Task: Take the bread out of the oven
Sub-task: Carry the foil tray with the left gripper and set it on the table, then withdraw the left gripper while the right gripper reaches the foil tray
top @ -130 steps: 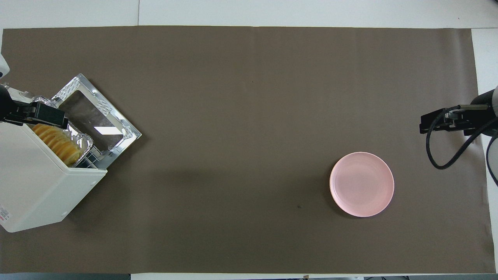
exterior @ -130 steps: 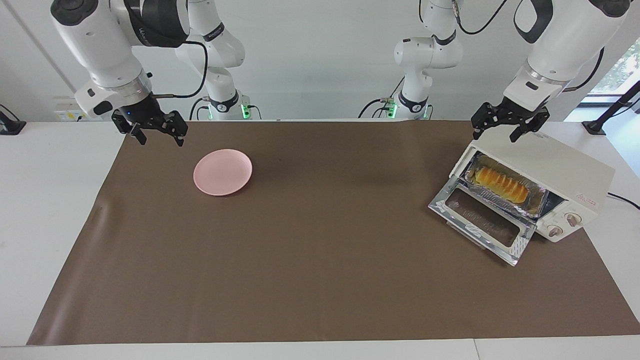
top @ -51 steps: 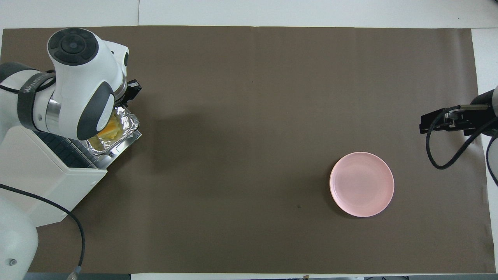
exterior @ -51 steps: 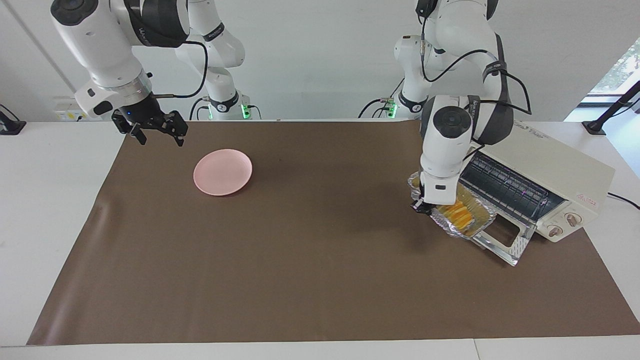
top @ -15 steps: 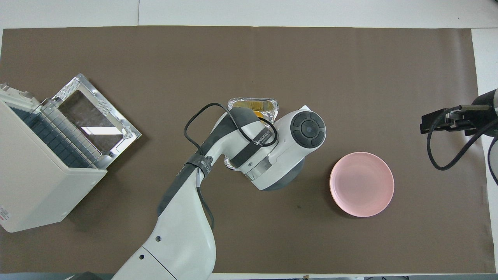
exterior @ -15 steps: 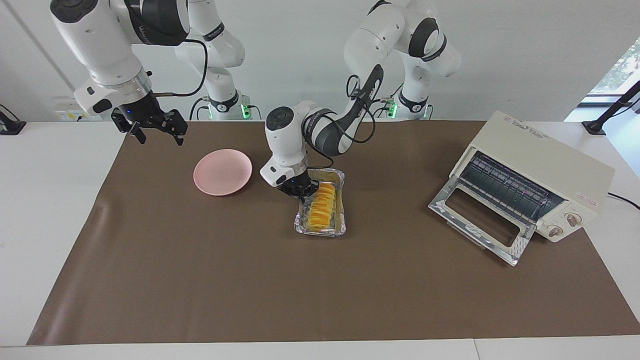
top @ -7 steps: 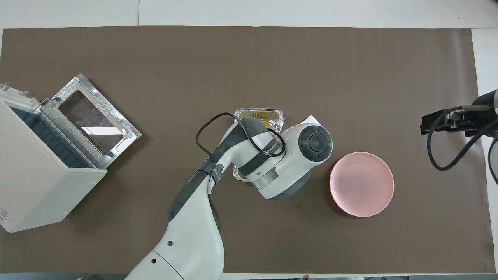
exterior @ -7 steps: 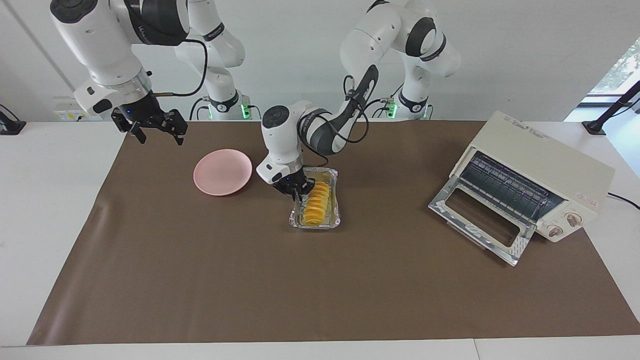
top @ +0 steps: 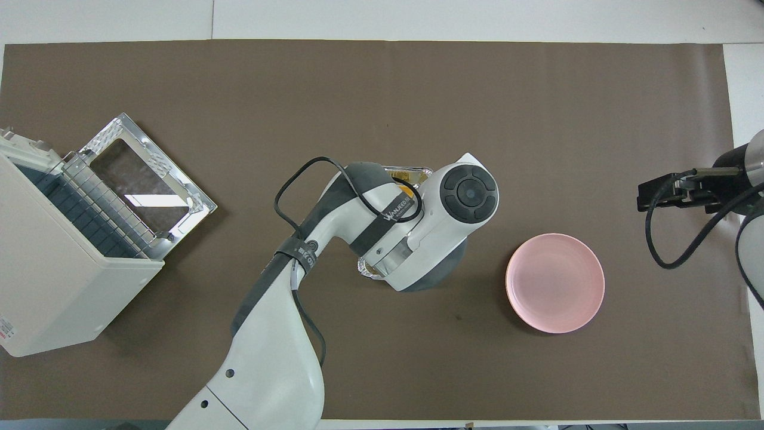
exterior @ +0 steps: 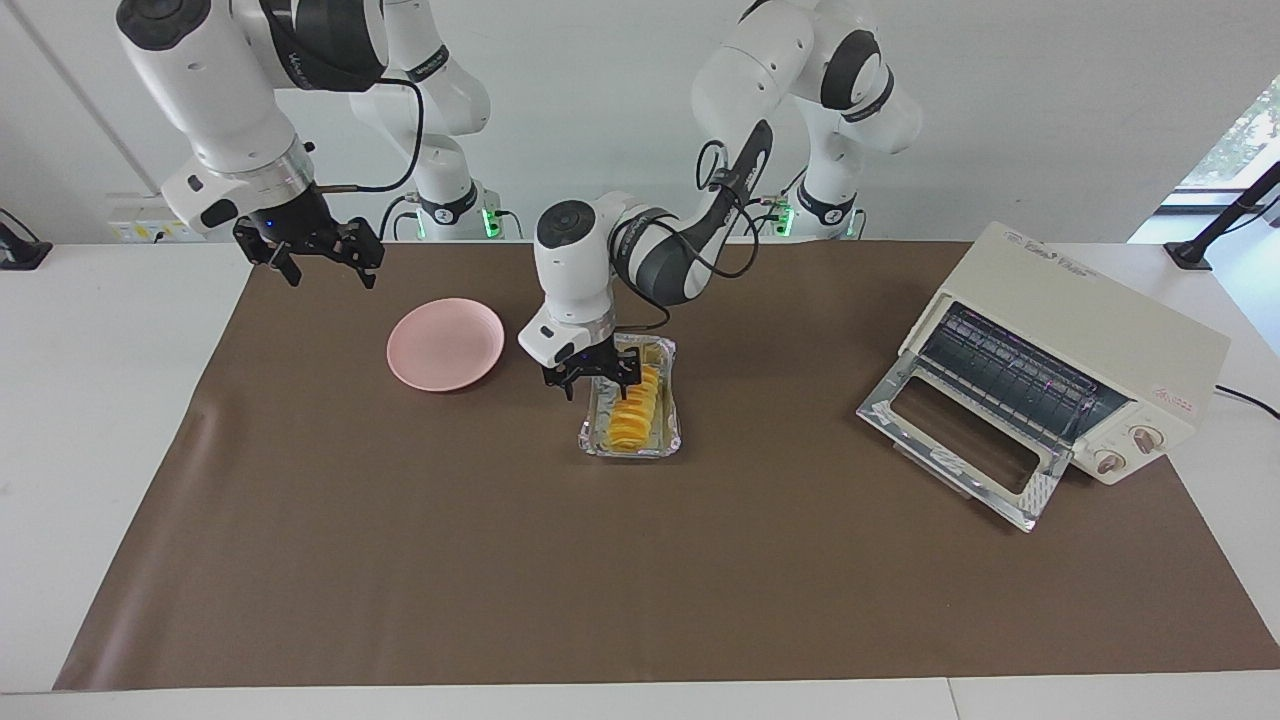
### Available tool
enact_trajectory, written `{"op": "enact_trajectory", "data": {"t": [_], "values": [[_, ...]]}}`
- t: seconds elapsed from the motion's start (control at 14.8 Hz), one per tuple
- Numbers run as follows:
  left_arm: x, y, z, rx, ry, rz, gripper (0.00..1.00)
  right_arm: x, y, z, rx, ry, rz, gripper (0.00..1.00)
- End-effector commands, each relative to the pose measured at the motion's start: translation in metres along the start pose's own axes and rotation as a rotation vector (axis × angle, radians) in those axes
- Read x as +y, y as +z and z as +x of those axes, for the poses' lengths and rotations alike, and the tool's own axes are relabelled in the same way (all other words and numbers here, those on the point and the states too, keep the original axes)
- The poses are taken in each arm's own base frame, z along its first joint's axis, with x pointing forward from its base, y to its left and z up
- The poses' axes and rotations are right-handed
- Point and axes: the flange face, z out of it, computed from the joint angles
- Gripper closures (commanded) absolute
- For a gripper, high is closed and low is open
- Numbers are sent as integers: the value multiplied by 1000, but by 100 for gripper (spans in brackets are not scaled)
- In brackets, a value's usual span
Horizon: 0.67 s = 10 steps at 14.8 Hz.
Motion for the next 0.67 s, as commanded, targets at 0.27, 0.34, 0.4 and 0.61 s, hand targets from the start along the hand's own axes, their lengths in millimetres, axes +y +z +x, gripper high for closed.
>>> {"op": "enact_trajectory", "data": {"t": [0.27, 0.34, 0.4, 0.61], "values": [[-142, -127, 60, 21, 23, -51, 0, -38, -2, -12, 5, -94, 12, 0], [-184, -141, 70, 1, 54, -38, 0, -57, 2, -13, 16, -131, 9, 0], [-222, -158, 76, -8, 93, -32, 0, -78, 4, -10, 45, -166, 13, 0], [-309, -190, 81, -14, 102, -27, 0, -108, 27, 4, 43, -212, 17, 0]]}}
